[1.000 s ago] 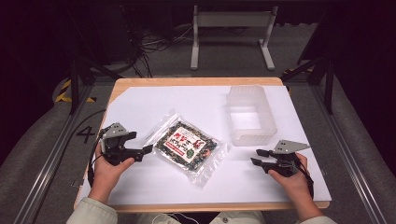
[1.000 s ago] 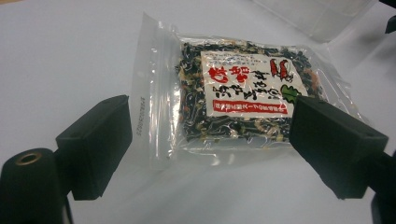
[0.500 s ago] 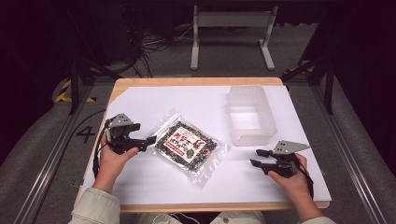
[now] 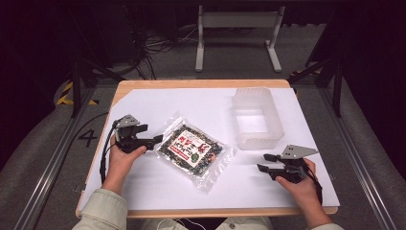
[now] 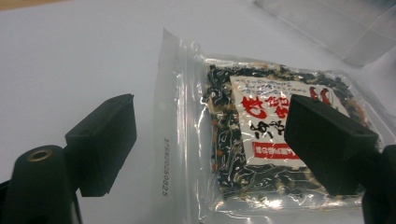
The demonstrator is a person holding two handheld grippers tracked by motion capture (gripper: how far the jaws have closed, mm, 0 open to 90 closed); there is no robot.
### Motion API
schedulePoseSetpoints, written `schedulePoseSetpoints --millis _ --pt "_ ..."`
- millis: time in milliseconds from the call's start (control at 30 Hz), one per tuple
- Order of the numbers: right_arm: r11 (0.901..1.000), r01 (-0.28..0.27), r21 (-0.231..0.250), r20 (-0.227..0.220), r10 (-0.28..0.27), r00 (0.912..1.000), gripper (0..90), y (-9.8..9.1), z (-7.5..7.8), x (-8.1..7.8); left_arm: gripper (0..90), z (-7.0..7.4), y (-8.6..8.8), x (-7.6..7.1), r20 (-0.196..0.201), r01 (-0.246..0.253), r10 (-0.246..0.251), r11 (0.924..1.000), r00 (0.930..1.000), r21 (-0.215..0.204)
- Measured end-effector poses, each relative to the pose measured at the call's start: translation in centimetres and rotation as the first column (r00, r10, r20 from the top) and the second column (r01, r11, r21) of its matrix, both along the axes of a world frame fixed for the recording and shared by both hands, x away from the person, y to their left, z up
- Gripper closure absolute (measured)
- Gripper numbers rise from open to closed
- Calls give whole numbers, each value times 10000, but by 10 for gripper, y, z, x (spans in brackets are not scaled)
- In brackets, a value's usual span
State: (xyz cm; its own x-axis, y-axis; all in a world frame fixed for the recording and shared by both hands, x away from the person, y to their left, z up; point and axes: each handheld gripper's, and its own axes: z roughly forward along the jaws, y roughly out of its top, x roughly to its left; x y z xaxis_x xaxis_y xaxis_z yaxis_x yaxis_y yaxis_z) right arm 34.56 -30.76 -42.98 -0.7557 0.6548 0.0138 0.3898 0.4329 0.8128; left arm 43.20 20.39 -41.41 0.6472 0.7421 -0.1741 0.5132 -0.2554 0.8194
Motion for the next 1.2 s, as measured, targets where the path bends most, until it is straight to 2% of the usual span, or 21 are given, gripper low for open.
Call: schedulePoseSetpoints --millis 167,233,367,500,667,700,733,800,867,1067,1200 --pt "10000 -90 1 16 90 10000 486 1 0 0 181 -9 2 5 -399 -242 239 9997 9989 -75" --pt "10000 -87 -12 -17 87 10000 483 1 0 0 192 -12 2 6 -476 -373 380 9992 9981 145" --pt "10000 -90 -17 -17 90 10000 482 1 0 0 200 -20 2 7 -887 -400 437 9983 9951 430" --pt "9999 -149 32 -60 150 9999 475 1 0 0 210 -24 0 7 -1124 -155 195 9992 9935 368" --pt "9998 -181 50 -74 181 9998 475 1 0 0 232 -28 -2 7 -1307 -84 149 9987 9913 502" --pt "9998 -174 32 -73 174 9998 475 1 0 0 248 -30 -2 7 -1475 29 37 9990 9891 448" --pt "9998 -183 24 -80 183 9998 475 1 0 0 254 -30 -2 7 -1475 29 37 9990 9891 448" --pt "9998 -193 26 -84 194 9998 474 1 -1 0 241 -32 -3 8 -1646 81 13 9984 9864 564" --pt "9998 -202 10 -94 203 9998 472 1 -1 0 275 -32 -3 8 -1775 218 -101 9977 9841 642" --pt "9997 -245 -95 -108 244 9996 472 3 -2 0 302 -32 -5 7 -1878 405 -266 9967 9818 704" --pt "9994 -336 -61 -102 335 9994 466 3 -2 0 343 -31 -4 6 -2103 396 -269 9976 9773 562"
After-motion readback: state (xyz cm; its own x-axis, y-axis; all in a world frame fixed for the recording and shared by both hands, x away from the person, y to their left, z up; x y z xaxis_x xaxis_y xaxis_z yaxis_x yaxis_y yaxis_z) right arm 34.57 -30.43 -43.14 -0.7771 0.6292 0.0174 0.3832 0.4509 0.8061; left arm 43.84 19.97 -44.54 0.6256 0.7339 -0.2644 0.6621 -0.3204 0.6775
